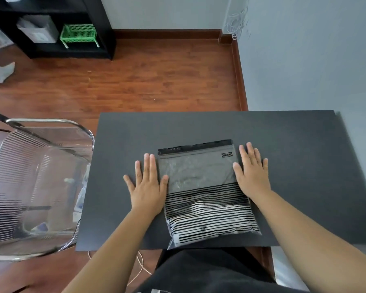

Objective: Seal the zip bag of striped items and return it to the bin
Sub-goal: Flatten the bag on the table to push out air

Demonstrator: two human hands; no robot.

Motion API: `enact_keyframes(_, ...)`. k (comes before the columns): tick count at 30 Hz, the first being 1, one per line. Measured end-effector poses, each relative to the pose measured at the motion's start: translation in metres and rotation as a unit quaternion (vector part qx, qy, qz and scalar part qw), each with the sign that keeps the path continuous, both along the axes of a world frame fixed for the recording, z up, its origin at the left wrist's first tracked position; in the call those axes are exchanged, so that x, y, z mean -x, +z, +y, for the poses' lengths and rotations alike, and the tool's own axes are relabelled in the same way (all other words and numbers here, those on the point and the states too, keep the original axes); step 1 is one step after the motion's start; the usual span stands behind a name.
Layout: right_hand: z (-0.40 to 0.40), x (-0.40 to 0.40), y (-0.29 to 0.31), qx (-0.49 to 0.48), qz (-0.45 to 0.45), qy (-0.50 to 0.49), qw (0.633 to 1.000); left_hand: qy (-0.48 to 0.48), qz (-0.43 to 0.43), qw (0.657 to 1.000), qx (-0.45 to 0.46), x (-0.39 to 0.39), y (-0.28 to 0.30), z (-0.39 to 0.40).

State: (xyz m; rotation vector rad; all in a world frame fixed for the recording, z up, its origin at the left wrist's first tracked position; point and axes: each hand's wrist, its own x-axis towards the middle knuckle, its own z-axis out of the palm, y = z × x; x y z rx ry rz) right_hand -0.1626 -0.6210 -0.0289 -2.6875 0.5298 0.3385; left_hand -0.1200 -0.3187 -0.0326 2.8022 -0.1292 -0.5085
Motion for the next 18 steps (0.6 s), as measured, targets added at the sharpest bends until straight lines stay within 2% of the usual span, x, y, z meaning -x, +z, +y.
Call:
enact_keyframes(3,0.002,0.014,0.017,-0.118,-0.08,-0.073,0.987,0.028,-0.026,0.994,0.102,0.019,0.021,0.001)
enact_keyframes(5,0.011,0.028,0.026,-0.14,-0.101,-0.106,0.979,0.074,0.002,0.976,0.203,0.034,0.034,-0.01)
enact_keyframes(7,0.023,0.036,0.03,-0.176,-0.096,-0.144,0.969,0.182,0.064,0.932,0.308,0.039,0.037,-0.023)
enact_keyframes(9,0.032,0.035,0.032,-0.224,-0.095,-0.205,0.948,0.321,0.089,0.864,0.379,0.039,0.035,-0.033)
enact_keyframes(10,0.034,0.032,0.032,-0.237,-0.094,-0.232,0.939,0.369,0.09,0.839,0.39,0.04,0.034,-0.036)
enact_keyframes(12,0.035,0.027,0.03,-0.243,-0.08,-0.25,0.934,0.413,0.081,0.822,0.384,0.043,0.034,-0.038)
enact_keyframes(15,0.034,0.018,0.03,-0.229,-0.039,-0.222,0.947,0.438,0.097,0.814,0.37,0.045,0.034,-0.038)
enact_keyframes(18,0.033,0.006,0.031,-0.231,-0.011,-0.201,0.952,0.433,0.133,0.821,0.347,0.041,0.032,-0.038)
